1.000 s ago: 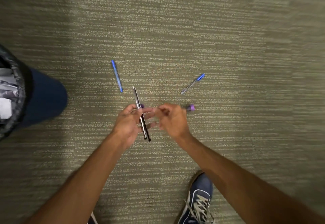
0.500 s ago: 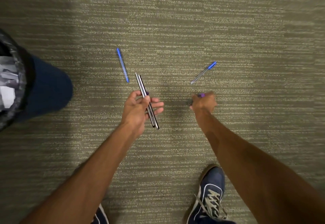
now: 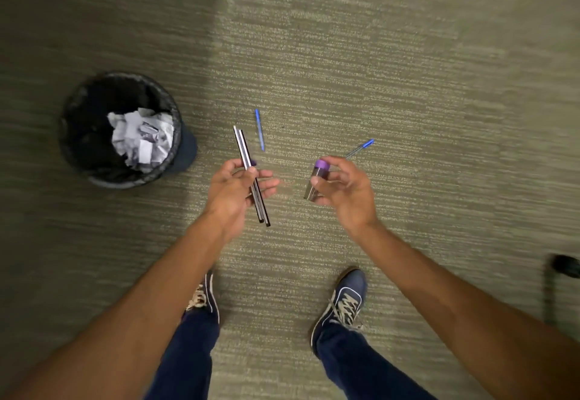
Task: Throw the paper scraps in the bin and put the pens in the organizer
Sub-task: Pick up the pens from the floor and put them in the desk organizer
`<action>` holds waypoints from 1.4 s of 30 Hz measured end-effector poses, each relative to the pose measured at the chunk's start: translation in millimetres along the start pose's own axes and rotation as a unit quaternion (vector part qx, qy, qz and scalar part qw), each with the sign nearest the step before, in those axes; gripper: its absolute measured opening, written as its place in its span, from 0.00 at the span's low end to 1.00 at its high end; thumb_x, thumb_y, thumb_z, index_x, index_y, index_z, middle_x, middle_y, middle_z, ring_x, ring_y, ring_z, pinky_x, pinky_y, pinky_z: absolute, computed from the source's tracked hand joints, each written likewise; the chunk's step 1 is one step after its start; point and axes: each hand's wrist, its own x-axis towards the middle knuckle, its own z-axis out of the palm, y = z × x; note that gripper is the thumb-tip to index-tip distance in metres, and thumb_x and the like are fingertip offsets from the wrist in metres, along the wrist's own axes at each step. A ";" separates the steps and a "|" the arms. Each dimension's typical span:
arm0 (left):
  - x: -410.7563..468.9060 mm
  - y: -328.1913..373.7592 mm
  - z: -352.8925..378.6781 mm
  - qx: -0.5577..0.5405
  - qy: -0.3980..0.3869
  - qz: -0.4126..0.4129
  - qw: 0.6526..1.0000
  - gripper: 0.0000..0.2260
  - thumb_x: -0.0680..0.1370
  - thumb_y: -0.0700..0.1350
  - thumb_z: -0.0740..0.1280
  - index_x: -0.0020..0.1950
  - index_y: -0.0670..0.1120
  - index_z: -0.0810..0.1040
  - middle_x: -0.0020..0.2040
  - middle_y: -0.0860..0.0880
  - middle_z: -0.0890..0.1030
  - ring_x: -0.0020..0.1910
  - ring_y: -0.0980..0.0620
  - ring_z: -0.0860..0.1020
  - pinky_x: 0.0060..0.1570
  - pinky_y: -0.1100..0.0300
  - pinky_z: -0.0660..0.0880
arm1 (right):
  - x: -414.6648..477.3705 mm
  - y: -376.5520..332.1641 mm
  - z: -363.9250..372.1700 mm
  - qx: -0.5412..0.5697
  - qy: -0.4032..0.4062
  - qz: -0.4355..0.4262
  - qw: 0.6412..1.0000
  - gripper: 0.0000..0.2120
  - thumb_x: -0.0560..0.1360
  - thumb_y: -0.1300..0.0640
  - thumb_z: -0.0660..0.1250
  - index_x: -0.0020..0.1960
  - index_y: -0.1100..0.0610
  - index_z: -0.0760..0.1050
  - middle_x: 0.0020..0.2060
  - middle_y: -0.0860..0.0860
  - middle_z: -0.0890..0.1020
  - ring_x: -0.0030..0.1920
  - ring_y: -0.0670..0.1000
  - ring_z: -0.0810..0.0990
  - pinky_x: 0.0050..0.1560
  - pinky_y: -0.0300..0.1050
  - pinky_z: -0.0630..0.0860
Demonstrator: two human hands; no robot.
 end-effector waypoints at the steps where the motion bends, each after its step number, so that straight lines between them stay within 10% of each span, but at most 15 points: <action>1: -14.6 11.8 -5.3 -0.002 0.004 0.008 1.000 0.04 0.84 0.36 0.60 0.55 0.43 0.74 0.52 0.39 0.86 0.47 0.42 0.87 0.43 0.54 0.84 | -15.3 -18.5 6.9 -0.016 -0.013 -0.008 1.000 0.23 0.74 0.75 0.68 0.68 0.66 0.72 0.46 0.62 0.80 0.38 0.52 0.83 0.34 0.46 0.85; 16: -294.0 216.3 -103.9 -0.139 0.059 0.147 0.977 0.18 0.79 0.31 0.67 0.68 0.32 0.69 0.46 0.37 0.86 0.44 0.41 0.88 0.42 0.53 0.84 | -214.6 -239.8 164.2 -0.118 -0.142 -0.035 0.982 0.19 0.74 0.66 0.73 0.60 0.50 0.79 0.47 0.53 0.85 0.42 0.49 0.87 0.40 0.40 0.83; 22: -384.5 290.9 -179.9 -0.189 0.096 0.202 0.956 0.15 0.79 0.31 0.68 0.65 0.32 0.73 0.45 0.38 0.86 0.43 0.41 0.87 0.43 0.52 0.84 | -283.4 -312.9 268.6 -0.115 -0.206 -0.068 0.969 0.19 0.74 0.69 0.72 0.63 0.58 0.77 0.41 0.51 0.84 0.35 0.41 0.83 0.31 0.34 0.78; 28: -453.4 346.1 -268.0 -0.218 0.130 0.244 0.936 0.14 0.79 0.32 0.68 0.64 0.33 0.74 0.45 0.39 0.87 0.44 0.41 0.87 0.44 0.52 0.84 | -339.3 -359.6 375.6 -0.099 -0.265 -0.105 0.953 0.19 0.74 0.69 0.72 0.63 0.60 0.77 0.43 0.60 0.81 0.44 0.58 0.81 0.47 0.62 0.83; 42: -531.2 408.4 -407.1 -0.252 0.245 0.287 0.891 0.11 0.78 0.38 0.70 0.60 0.43 0.78 0.50 0.41 0.87 0.50 0.43 0.87 0.50 0.51 0.85 | -394.5 -408.4 551.5 -0.103 -0.380 -0.150 0.907 0.20 0.73 0.68 0.74 0.63 0.58 0.77 0.48 0.63 0.84 0.45 0.58 0.85 0.43 0.56 0.85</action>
